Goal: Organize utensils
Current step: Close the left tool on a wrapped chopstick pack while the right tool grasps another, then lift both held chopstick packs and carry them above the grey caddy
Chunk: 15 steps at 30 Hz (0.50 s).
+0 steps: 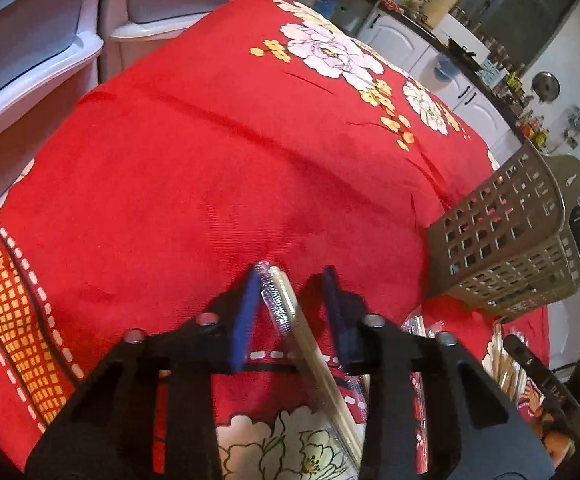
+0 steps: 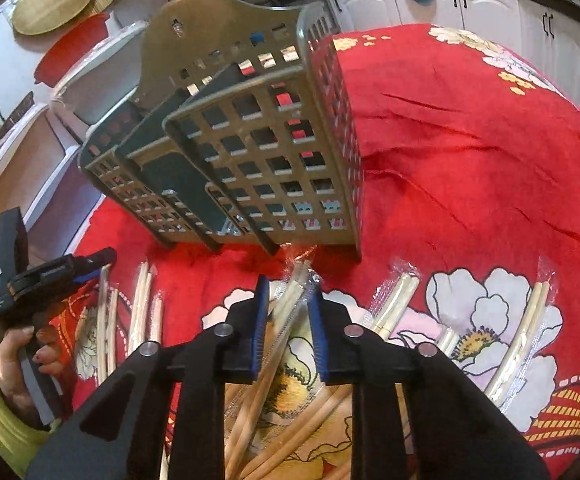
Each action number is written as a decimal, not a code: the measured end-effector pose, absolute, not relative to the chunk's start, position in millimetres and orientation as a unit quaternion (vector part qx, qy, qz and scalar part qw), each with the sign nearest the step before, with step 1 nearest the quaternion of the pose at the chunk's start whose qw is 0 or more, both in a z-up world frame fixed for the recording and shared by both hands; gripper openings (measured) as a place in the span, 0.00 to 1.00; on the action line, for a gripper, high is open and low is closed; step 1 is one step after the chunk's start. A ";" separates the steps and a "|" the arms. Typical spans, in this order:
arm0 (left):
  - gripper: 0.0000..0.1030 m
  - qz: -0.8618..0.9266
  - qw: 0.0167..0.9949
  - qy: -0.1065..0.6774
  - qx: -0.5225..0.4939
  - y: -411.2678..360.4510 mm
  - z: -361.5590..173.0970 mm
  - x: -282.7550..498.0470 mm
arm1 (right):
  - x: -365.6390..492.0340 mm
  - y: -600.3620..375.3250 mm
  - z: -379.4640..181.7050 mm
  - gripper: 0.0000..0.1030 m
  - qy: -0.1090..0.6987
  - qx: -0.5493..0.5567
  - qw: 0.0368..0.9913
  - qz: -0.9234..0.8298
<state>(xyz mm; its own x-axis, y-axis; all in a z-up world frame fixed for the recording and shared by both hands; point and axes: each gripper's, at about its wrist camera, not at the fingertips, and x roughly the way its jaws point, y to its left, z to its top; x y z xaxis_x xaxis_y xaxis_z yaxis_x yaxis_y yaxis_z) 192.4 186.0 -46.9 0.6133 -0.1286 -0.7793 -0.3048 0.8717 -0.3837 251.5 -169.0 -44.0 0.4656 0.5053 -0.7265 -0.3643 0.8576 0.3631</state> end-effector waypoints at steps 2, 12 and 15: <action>0.07 0.040 0.863 0.439 -0.248 184.7 -47.5 193.0 | 247.4 -168.1 -40.0 0.13 0.444 0.081 0.853 0.263; 0.03 -0.008 0.889 0.387 -0.243 164.8 -3.3 174.2 | 235.2 -181.9 -13.1 0.10 0.409 0.104 0.854 0.304; 0.01 -0.023 0.906 0.355 -0.227 153.8 27.3 164.5 | 228.7 -187.6 -0.3 0.09 0.396 0.113 0.855 0.315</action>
<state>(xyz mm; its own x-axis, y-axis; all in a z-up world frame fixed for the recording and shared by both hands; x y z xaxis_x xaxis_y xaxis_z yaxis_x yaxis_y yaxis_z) 164.5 153.8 27.3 0.7462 -0.2036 -0.6338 -0.1188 0.8961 -0.4277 228.7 -187.6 -0.3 0.4879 0.6286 -0.6056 -0.4505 0.7756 0.4421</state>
